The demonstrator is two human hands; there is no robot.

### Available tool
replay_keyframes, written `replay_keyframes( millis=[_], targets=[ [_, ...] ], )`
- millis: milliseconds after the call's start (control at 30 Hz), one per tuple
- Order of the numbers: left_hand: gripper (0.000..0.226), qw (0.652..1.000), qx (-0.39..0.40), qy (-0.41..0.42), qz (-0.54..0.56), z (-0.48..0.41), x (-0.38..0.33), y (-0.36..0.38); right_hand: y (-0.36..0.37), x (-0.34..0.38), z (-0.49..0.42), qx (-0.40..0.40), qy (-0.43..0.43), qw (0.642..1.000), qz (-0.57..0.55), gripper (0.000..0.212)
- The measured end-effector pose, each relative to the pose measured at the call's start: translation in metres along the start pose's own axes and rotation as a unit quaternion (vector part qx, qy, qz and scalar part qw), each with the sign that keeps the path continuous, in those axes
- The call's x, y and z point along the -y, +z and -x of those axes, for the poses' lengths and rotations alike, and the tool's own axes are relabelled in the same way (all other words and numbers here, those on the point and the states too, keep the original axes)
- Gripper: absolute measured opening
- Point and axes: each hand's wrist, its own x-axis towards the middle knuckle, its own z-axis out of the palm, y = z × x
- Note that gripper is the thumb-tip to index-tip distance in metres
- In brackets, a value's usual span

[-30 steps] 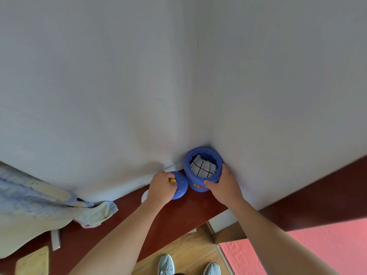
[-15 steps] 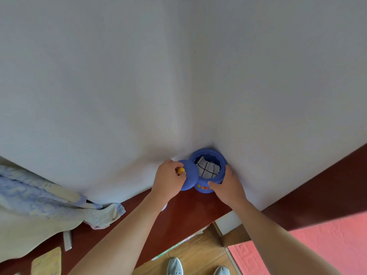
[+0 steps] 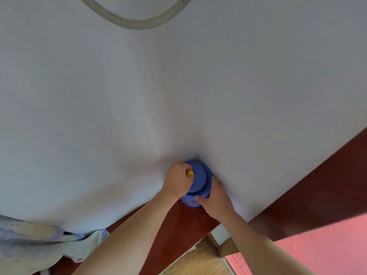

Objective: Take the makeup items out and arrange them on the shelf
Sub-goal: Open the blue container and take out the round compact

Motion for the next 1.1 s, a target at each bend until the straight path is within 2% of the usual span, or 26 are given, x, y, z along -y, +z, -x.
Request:
replay_keyframes(
  millis=[100, 367, 567, 700, 1100],
  targets=[
    [0.040, 1.000, 0.009, 0.012, 0.008, -0.005, -0.003, 0.007, 0.000, -0.002, -0.001, 0.002, 0.007, 1.000, 0.003, 0.084],
    [0.025, 1.000, 0.010, 0.021, 0.012, -0.009, -0.002, 0.020, 0.000, -0.003, 0.001, 0.004, 0.015, 1.000, 0.009, 0.089],
    [0.028, 1.000, 0.013, 0.008, 0.010, -0.010, -0.003, 0.019, 0.000, -0.003, 0.000, 0.002, 0.019, 1.000, 0.003, 0.092],
    [0.019, 1.000, 0.017, -0.016, 0.011, -0.010, -0.001, 0.021, 0.001, -0.003, 0.002, -0.002, 0.016, 1.000, 0.003, 0.090],
    [0.015, 0.999, 0.035, -0.031, 0.017, -0.006, -0.005, 0.015, -0.003, 0.002, 0.003, 0.006, 0.026, 1.000, 0.004, 0.090]
  ],
)
